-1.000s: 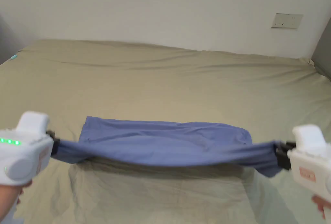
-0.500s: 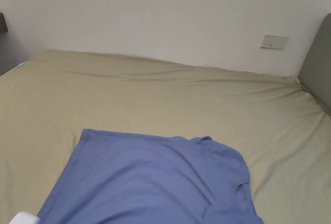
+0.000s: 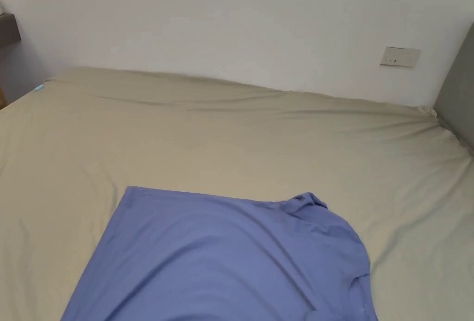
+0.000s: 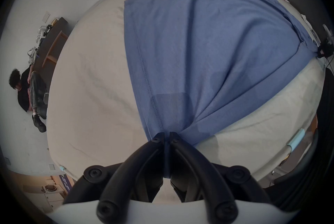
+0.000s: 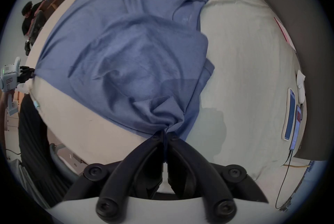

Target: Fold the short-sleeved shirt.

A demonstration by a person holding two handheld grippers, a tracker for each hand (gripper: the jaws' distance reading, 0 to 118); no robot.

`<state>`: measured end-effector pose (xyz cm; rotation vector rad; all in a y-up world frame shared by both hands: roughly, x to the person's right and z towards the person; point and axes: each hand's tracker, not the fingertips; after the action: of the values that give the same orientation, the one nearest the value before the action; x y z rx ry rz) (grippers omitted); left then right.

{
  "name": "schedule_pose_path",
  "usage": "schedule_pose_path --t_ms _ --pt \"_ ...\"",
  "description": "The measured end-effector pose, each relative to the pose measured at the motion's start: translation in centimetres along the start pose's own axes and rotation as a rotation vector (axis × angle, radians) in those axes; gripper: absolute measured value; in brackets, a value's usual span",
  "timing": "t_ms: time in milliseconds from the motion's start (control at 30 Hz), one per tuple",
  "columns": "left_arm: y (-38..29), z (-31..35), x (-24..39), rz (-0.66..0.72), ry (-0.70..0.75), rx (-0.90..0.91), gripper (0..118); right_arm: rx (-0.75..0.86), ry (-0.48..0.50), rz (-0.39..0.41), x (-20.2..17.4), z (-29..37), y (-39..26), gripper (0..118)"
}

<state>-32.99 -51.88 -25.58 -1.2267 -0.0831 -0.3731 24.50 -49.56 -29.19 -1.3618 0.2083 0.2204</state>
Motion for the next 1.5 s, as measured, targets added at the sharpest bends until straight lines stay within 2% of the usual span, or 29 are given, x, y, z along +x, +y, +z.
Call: schedule_pose_path --t_ms 33,67,100,133,167,200,233,267,300,433,500,567,633,667,700,733,767,800,833,867,900,967,1067,1100,1333,1500 --pt "0.0 -0.2 0.2 -0.007 0.015 0.003 8 0.004 -0.005 -0.003 -0.1 -0.8 0.0 23" --pt "0.2 0.0 0.4 -0.018 0.031 0.014 24 0.022 -0.032 -0.008 -0.4 -1.1 -0.1 44" --pt "0.4 0.4 0.4 -0.021 0.046 0.031 57 0.031 -0.064 -0.008 -0.6 -1.2 -0.1 78" --pt "0.6 1.0 0.5 0.004 0.071 0.055 74 0.029 -0.123 -0.003 -0.7 -1.1 -0.1 96" --pt "0.9 1.6 0.0 0.025 0.053 0.063 82 0.027 -0.157 -0.024 -0.5 -0.5 -0.1 106" --pt "1.3 2.3 -0.6 0.072 -0.020 0.081 97 0.033 -0.156 -0.066 -0.2 0.0 0.1 106" --pt "1.6 3.1 -1.3 0.122 -0.070 0.110 107 0.059 -0.126 -0.109 0.1 1.1 0.5 106" --pt "2.1 4.0 -1.8 0.166 -0.091 0.147 110 0.102 -0.086 -0.145 0.3 2.4 0.9 106" --pt "2.7 5.1 -2.3 0.201 -0.080 0.193 110 0.158 -0.066 -0.171 0.4 4.1 1.4 106" --pt "6.1 12.3 -2.9 0.279 -0.025 0.484 110 0.476 -0.108 -0.175 -1.2 11.9 3.7 106" --pt "7.9 16.7 -2.1 0.355 0.058 0.660 110 0.648 -0.117 -0.188 -2.9 15.9 5.1 106" --pt "9.3 20.5 -1.0 0.356 0.077 0.840 110 0.787 -0.098 -0.167 -5.2 19.7 6.2 106" --pt "10.2 23.9 0.5 0.380 0.147 0.972 106 0.924 -0.095 -0.106 -7.7 23.1 6.6 105" --pt "10.5 25.2 1.4 0.385 0.173 1.023 99 0.983 -0.121 -0.066 -9.1 24.5 6.6 104" --pt "10.9 26.5 2.2 0.384 0.181 1.062 80 1.034 -0.168 -0.031 -10.6 25.5 6.7 100" --pt "11.2 27.4 2.9 0.377 0.186 1.088 61 1.077 -0.203 0.002 -11.8 26.4 6.7 90" --pt "11.4 28.2 3.8 0.372 0.200 1.110 42 1.117 -0.225 0.039 -13.1 27.2 6.5 72" --pt "11.6 28.7 4.4 0.360 0.201 1.115 25 1.148 -0.248 0.064 -14.2 27.7 6.4 37" --pt "11.7 29.1 5.0 0.348 0.202 1.128 20 1.172 -0.270 0.078 -15.2 27.9 6.4 11" --pt "11.7 29.5 5.7 0.342 0.202 1.141 17 1.192 -0.303 0.084 -15.9 28.0 6.3 5" --pt "11.5 29.8 6.3 0.330 0.205 1.157 8 1.217 -0.291 0.094 -16.5 27.9 6.2 5" --pt "11.4 29.8 7.0 0.320 0.221 1.163 0 1.198 -0.286 0.096 -17.2 27.4 6.5 3" --pt "11.2 29.4 7.6 0.293 0.222 1.162 0 1.209 -0.267 0.056 -17.7 26.5 6.1 2" --pt "11.0 29.3 8.0 0.282 0.263 1.160 0 1.202 -0.261 0.058 -17.6 26.3 6.2 2" --pt "10.3 28.6 7.6 0.257 0.275 1.150 0 1.170 -0.293 0.083 -17.2 25.6 6.5 2" --pt "9.2 25.8 6.3 0.212 0.265 1.005 0 1.134 -0.277 0.091 -16.6 24.5 6.3 2"
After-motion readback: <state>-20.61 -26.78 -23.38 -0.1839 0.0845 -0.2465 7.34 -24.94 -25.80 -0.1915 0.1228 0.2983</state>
